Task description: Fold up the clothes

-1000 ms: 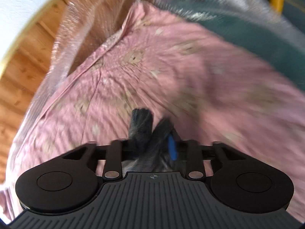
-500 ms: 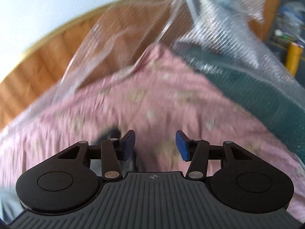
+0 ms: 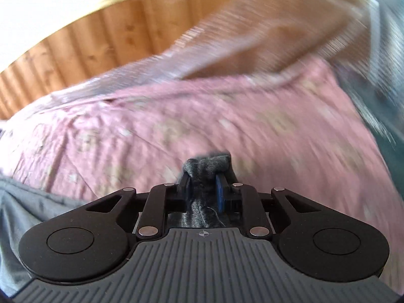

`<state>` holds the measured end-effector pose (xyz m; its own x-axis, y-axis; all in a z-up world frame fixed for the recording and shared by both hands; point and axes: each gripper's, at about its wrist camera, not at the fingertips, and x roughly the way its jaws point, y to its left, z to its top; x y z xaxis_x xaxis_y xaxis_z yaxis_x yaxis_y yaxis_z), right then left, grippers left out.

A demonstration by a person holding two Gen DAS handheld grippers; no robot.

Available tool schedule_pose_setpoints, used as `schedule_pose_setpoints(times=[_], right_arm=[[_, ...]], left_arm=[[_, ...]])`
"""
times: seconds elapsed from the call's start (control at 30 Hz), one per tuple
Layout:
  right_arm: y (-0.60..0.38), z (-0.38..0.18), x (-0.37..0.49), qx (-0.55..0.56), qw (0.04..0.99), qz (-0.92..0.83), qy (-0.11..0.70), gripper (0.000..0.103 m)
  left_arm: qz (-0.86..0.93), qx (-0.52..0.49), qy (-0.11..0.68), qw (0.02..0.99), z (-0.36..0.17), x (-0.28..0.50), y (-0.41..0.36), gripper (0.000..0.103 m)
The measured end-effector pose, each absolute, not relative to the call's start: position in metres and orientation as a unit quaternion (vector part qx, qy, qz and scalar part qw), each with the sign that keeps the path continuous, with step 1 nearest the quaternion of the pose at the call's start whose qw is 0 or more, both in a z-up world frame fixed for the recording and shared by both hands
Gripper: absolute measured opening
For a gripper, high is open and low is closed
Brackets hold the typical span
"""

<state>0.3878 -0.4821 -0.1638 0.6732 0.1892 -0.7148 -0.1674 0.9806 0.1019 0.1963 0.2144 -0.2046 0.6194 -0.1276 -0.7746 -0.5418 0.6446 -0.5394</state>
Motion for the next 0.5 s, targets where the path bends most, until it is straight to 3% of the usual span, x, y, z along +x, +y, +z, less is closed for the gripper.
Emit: schedule_pose_setpoints(times=[0.07, 0.13, 0.33, 0.5], right_arm=[[-0.480, -0.165, 0.397, 0.015, 0.914, 0.096, 0.393, 0.020], [-0.493, -0.162, 0.393, 0.044, 0.919, 0.068, 0.386, 0.045], [-0.557, -0.143, 0.286, 0.282, 0.904, -0.046, 0.319, 0.048], [-0.524, -0.172, 0.218, 0.301, 0.872, -0.035, 0.383, 0.047]], left_arm=[[0.116, -0.402, 0.423, 0.804, -0.207, 0.190, 0.202, 0.049], [0.093, -0.387, 0.427, 0.812, -0.201, 0.181, 0.188, 0.049], [0.033, -0.407, 0.416, 0.813, -0.197, 0.129, 0.162, 0.053], [-0.003, -0.447, 0.434, 0.782, -0.217, 0.096, 0.145, 0.053]])
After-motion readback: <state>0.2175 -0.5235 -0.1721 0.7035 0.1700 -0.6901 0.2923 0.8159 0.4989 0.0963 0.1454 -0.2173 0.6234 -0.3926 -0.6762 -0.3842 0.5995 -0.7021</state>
